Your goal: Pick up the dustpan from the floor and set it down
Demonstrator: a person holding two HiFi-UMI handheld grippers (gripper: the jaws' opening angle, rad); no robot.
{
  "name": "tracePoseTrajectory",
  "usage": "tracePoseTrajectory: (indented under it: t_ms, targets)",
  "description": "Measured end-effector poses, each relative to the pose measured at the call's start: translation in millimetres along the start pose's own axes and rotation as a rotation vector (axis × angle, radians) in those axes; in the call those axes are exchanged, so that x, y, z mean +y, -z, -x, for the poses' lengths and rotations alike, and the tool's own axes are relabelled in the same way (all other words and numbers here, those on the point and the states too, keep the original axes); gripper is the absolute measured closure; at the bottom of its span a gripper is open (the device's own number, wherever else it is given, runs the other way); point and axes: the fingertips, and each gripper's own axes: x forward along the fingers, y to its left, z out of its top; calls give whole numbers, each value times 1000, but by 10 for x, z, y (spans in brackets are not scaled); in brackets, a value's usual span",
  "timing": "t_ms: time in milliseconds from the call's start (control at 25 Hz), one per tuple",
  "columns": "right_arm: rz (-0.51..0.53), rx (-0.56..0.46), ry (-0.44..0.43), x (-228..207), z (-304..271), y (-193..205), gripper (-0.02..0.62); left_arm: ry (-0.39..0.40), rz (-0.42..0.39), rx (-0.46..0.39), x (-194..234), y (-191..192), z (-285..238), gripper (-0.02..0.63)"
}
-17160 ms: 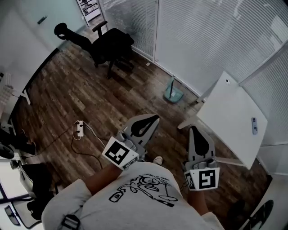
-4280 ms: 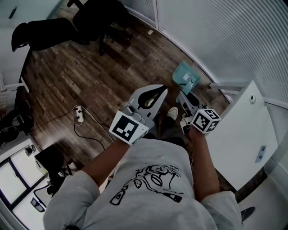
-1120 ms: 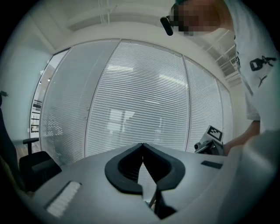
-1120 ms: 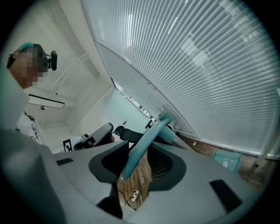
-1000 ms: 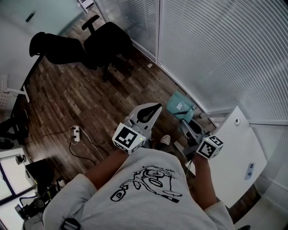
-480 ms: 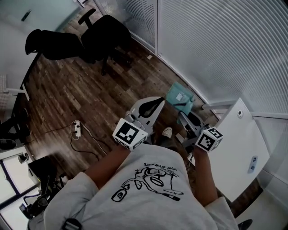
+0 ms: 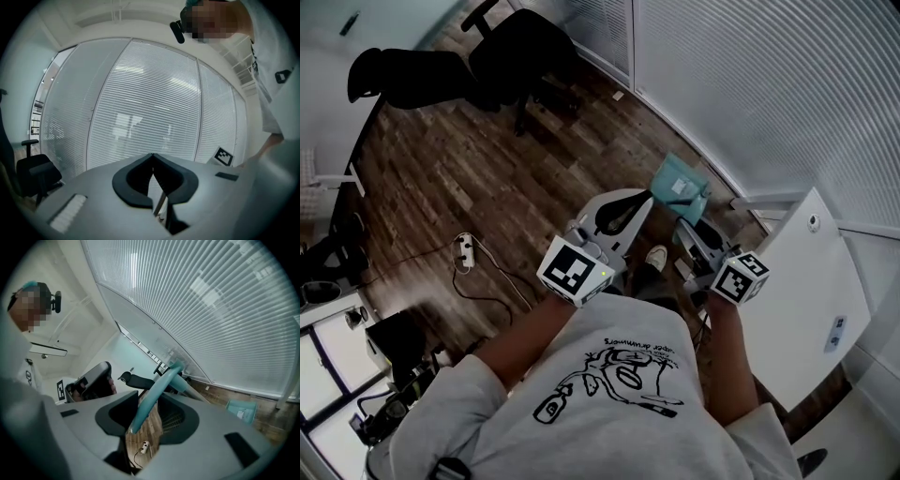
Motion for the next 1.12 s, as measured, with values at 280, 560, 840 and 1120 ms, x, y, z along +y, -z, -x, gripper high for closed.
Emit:
tracePoseTrajectory:
  t_ms: [280, 560, 840, 1120]
  targets:
    - [-5, 12, 2, -191, -54, 152, 474, 2, 21, 2, -47, 129, -57, 604]
    - [-15, 16, 17, -325, -113, 297, 474, 6, 34, 21, -56, 267, -43, 604]
    - [-18, 13, 16, -469, -112, 432, 474, 9, 26, 56, -73, 413, -37, 604]
    - [-29, 8, 14, -668, -148, 579, 475, 19, 21, 96, -86, 589, -73, 604]
